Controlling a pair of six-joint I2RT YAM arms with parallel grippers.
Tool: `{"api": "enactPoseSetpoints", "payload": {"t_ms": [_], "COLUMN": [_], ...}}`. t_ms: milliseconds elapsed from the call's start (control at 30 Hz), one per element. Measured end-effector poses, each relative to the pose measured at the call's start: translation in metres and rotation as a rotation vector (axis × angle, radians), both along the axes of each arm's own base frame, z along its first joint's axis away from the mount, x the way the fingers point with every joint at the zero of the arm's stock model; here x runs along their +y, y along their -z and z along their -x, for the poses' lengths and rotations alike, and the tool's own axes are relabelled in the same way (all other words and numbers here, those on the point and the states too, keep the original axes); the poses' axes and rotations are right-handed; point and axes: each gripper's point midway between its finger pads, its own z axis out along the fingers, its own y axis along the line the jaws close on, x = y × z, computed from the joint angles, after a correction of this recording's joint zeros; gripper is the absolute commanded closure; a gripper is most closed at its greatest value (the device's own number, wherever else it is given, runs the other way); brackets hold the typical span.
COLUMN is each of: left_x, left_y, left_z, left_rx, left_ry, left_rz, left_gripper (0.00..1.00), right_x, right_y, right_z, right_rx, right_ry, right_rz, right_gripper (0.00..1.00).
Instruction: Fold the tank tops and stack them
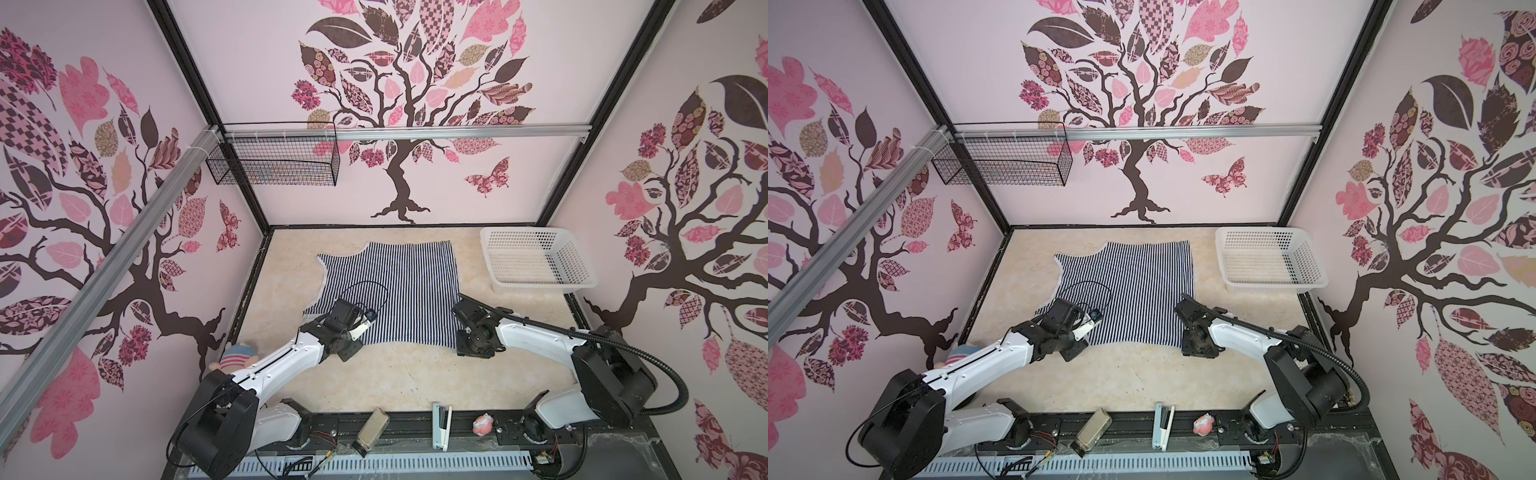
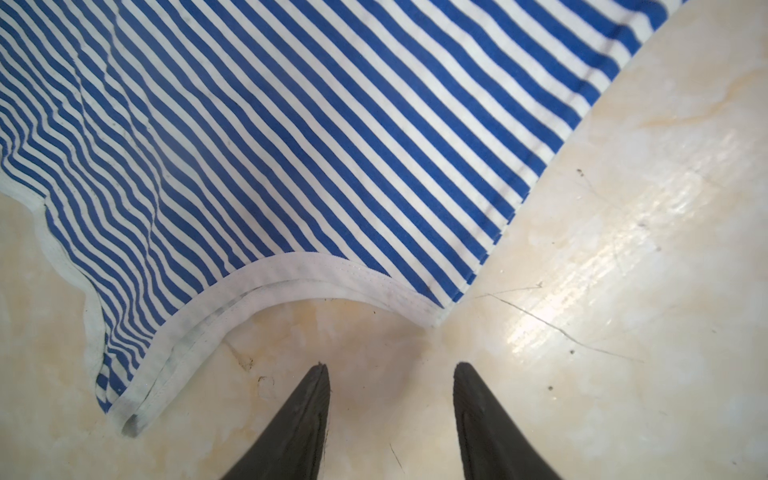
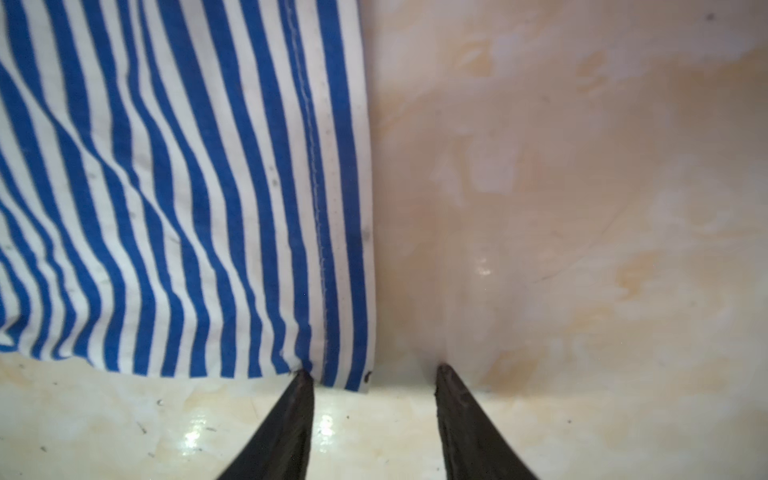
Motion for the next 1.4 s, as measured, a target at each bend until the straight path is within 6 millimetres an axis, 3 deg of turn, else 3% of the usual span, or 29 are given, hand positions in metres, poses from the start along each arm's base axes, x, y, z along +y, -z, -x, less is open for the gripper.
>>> {"api": "enactPoseSetpoints", "payload": {"t_ms": [200,700,867,1000,1400], "left_x": [-0.001,-0.002,-0.002,-0.001,-0.008], "left_y": [0.002,0.005,0.006,0.009,0.016], "left_z": [-0.001,-0.005,-0.005,-0.004,0.002], "left_rx": [0.001,-0.006,-0.004,0.007,0.037], "left_ry": [0.001,-0.001,0.000,0.005,0.042], "left_rz": [-0.002,-0.008,-0.010,-0.019,-0.018], "left_gripper": [0.47,0.47,0.47,0.45,0.44], "right_x": [-0.002,0.012,0.020,0.025,0.026], "right_y": [0.001,-0.002,-0.002,-0.004,-0.006], "right_z": [-0.001,-0.011,-0.016,-0.019,-0.019], "right_rx": [0.001,-0.006,-0.016,-0.027,-0.032], "right_ry": [0.001,-0.008,-0.019,-0.028,-0.032], "right_rz": [0.016,-0.035,-0.060,-0.085,-0.091], "right_gripper": [0.66,0.70,0.88,0.94,0.95]}}
